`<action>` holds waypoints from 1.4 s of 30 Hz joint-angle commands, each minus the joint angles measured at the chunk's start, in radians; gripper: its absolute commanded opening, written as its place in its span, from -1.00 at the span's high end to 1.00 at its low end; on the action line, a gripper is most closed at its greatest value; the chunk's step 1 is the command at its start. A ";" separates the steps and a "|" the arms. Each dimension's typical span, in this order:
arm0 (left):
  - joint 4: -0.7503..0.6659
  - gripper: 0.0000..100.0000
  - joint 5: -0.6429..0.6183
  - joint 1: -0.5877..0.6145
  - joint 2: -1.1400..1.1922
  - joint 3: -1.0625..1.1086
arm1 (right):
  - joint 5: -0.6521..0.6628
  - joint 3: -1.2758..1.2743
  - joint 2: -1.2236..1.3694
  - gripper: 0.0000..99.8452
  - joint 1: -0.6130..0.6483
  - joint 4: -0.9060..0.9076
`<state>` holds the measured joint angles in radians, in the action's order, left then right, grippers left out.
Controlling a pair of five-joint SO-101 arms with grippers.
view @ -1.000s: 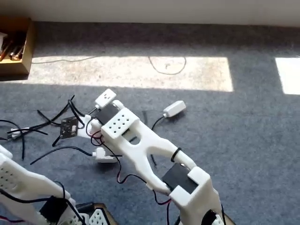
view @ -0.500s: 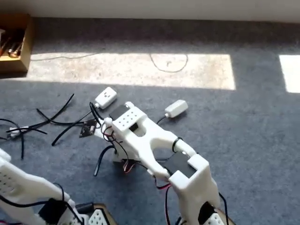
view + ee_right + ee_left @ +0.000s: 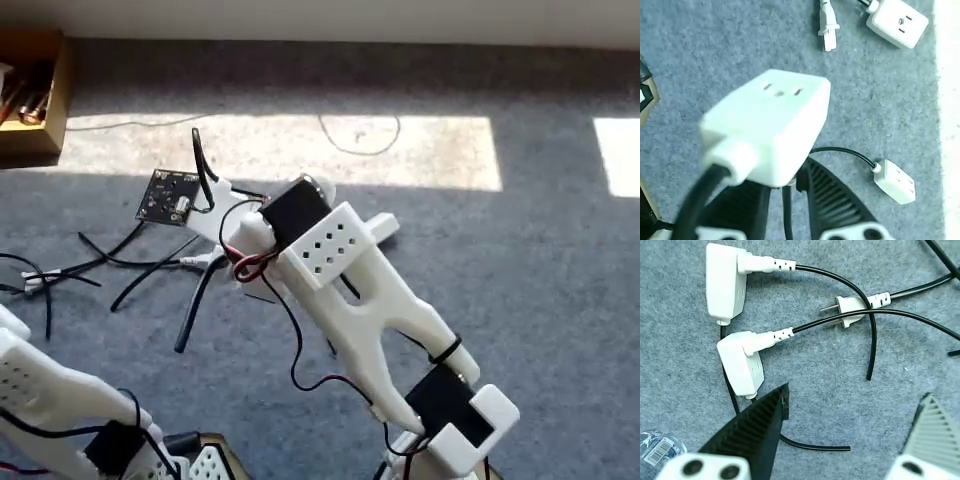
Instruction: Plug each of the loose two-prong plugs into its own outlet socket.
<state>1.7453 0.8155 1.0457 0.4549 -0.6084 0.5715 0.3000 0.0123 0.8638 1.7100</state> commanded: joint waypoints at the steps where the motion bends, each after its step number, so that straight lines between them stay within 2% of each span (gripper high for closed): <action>1: 0.009 0.23 0.005 -0.013 -0.007 -0.031 | -0.011 0.002 -0.062 0.99 -0.012 0.030; 7: 0.011 0.22 0.006 -0.021 -0.012 -0.005 | -0.017 -0.005 -0.059 0.98 0.002 0.044; 10: 0.015 0.22 0.002 -0.045 -0.018 -0.005 | -0.072 -0.005 -0.053 0.96 0.002 0.028; 12: 0.015 0.22 0.000 -0.059 -0.018 -0.008 | -0.087 -0.005 -0.054 0.83 0.004 0.019; 14: 0.015 0.23 0.000 -0.067 -0.018 -0.005 | -0.086 -0.018 -0.051 0.62 0.004 0.015; 17: 0.015 0.23 0.000 -0.064 -0.018 -0.005 | -0.074 -0.147 -0.053 0.34 0.005 -0.030; 22: 0.014 0.23 0.002 -0.061 -0.016 -0.005 | -0.078 -0.394 -0.064 0.30 0.004 -0.191; 26: 0.015 0.23 0.002 -0.068 -0.010 -0.005 | -0.118 -0.308 -0.071 0.30 -0.025 -0.162; 28: 0.015 0.23 0.000 -0.082 -0.016 -0.005 | -0.170 -0.182 -0.107 0.30 -0.081 -0.096; 31: 0.015 0.23 -0.005 -0.130 -0.018 -0.004 | -0.186 0.028 -0.202 0.30 -0.248 0.031; 33: 0.017 0.23 -0.060 -0.191 -0.018 -0.002 | -0.198 0.130 -0.294 0.30 -0.424 0.056; 35: 0.017 0.23 -0.130 -0.283 -0.021 0.013 | -0.227 0.110 -0.404 0.30 -0.627 0.042; 38: 0.020 0.23 -0.227 -0.479 -0.082 0.107 | -0.218 -0.125 -0.549 0.30 -0.837 -0.016; 42: 0.017 0.23 -0.342 -0.800 -0.259 0.341 | -0.163 -0.759 -0.723 0.30 -0.955 -0.404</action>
<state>1.7530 0.5439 0.4856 0.3537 -0.3951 0.3813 0.0084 -0.5831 -0.0092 1.5827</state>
